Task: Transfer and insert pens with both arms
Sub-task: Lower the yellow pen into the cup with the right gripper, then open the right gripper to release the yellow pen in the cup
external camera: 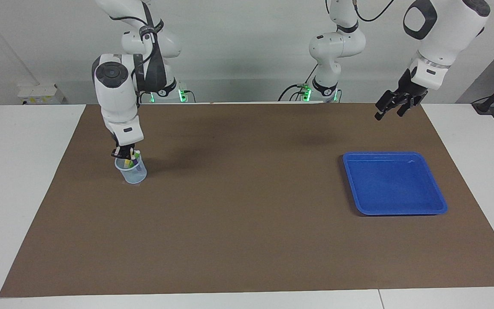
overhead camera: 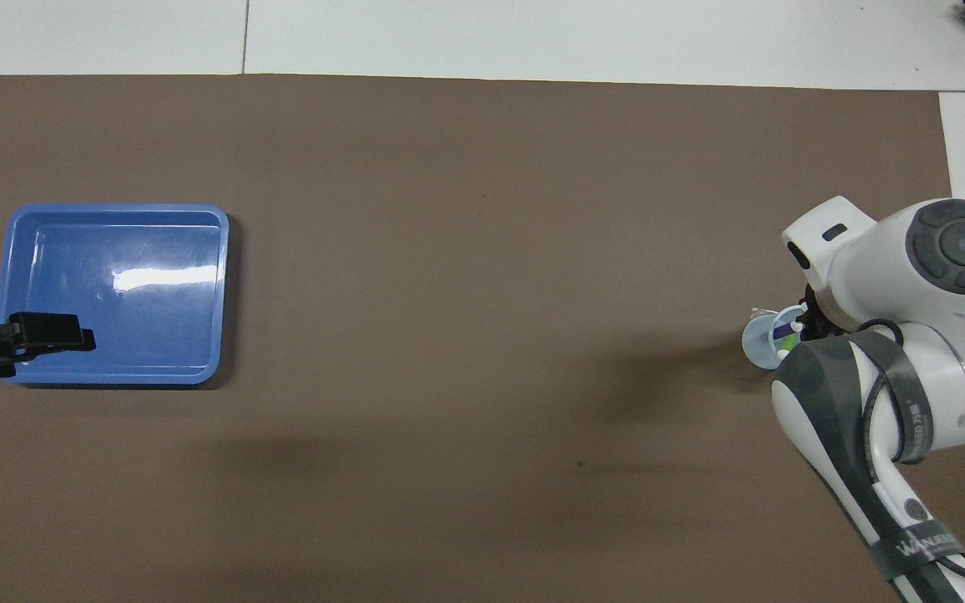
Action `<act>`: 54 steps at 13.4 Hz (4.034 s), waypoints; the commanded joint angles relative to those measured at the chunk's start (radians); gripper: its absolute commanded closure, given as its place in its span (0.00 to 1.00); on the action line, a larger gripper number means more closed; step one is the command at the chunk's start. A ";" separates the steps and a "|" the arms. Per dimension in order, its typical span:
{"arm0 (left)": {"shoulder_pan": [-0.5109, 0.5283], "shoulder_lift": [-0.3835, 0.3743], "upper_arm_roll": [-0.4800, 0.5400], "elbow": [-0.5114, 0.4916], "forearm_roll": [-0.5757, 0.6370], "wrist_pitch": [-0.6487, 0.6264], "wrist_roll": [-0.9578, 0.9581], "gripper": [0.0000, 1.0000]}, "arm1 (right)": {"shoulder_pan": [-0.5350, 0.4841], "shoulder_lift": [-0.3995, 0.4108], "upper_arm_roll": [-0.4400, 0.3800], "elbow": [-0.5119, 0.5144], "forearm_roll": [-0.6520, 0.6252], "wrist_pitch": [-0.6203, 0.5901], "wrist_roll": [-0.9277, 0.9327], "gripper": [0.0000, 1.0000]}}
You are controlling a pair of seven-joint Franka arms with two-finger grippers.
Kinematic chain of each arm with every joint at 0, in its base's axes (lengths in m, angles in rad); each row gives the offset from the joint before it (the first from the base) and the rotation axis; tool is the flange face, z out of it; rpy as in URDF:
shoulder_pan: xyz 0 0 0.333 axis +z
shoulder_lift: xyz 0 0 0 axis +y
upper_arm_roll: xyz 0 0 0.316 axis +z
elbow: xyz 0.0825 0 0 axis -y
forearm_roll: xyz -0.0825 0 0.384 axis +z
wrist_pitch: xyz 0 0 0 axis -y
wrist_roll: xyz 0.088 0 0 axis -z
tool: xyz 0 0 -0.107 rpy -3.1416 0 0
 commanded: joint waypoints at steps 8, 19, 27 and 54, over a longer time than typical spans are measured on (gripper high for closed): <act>-0.081 0.172 0.043 0.318 0.129 -0.114 -0.013 0.00 | -0.017 -0.029 0.013 0.023 0.074 0.005 0.050 0.00; -0.173 0.218 0.096 0.252 0.131 -0.005 -0.004 0.00 | 0.093 0.023 0.019 0.313 0.240 -0.245 0.596 0.00; -0.148 0.230 0.098 0.412 0.122 -0.141 -0.005 0.00 | 0.152 0.111 -0.027 0.475 0.245 -0.363 0.883 0.00; -0.171 0.160 0.102 0.300 0.132 -0.119 0.134 0.00 | 0.138 0.079 -0.033 0.455 0.257 -0.315 0.898 0.00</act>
